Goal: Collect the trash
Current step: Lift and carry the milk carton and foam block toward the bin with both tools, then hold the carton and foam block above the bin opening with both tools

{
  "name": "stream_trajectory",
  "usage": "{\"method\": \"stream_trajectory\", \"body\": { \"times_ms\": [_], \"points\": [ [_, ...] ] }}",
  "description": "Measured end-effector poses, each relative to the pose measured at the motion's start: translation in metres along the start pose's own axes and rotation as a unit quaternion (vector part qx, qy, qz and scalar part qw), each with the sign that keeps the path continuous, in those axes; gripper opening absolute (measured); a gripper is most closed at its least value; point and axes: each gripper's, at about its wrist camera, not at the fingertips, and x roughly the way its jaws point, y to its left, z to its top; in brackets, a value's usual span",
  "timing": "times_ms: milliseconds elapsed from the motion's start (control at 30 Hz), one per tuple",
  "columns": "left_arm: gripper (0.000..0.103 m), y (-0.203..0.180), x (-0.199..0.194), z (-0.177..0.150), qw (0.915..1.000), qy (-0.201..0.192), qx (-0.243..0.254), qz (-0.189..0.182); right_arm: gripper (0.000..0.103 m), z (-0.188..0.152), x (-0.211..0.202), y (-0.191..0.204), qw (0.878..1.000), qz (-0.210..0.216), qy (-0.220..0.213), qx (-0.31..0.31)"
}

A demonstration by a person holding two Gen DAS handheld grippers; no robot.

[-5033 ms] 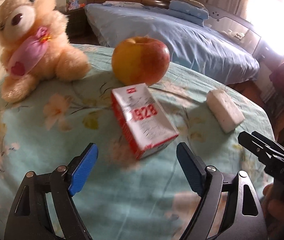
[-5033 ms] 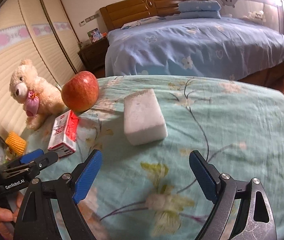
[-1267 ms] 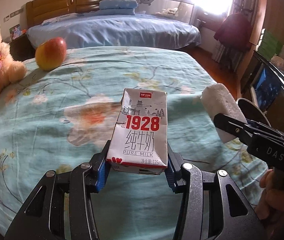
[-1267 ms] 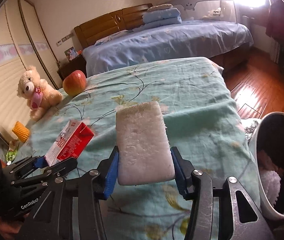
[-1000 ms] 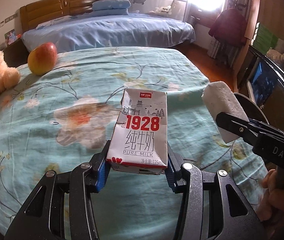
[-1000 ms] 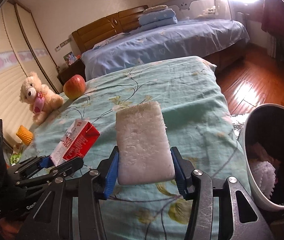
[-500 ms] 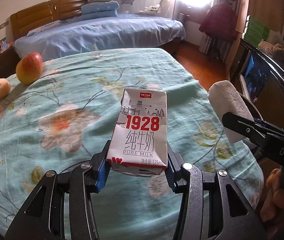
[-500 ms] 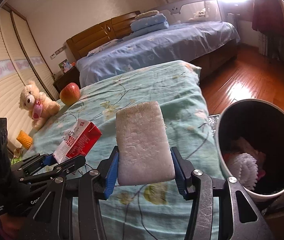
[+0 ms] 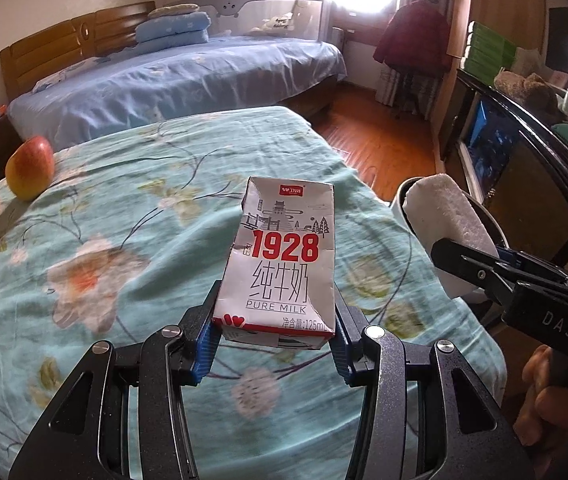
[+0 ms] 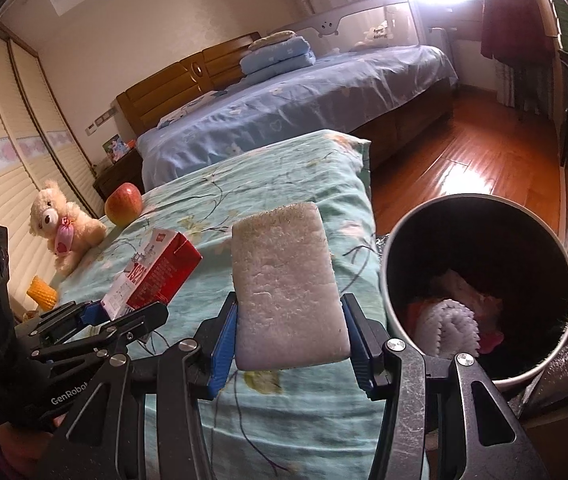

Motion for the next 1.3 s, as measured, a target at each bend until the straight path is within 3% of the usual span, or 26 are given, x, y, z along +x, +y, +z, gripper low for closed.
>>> {"method": "stream_trajectory", "body": {
  "times_ms": [1300],
  "points": [
    [0.046, -0.070, 0.023, 0.025, 0.9972, 0.006, 0.055, -0.050, 0.050, 0.000, -0.029, -0.070, 0.997, -0.056, -0.018, 0.051]
  ]
}}
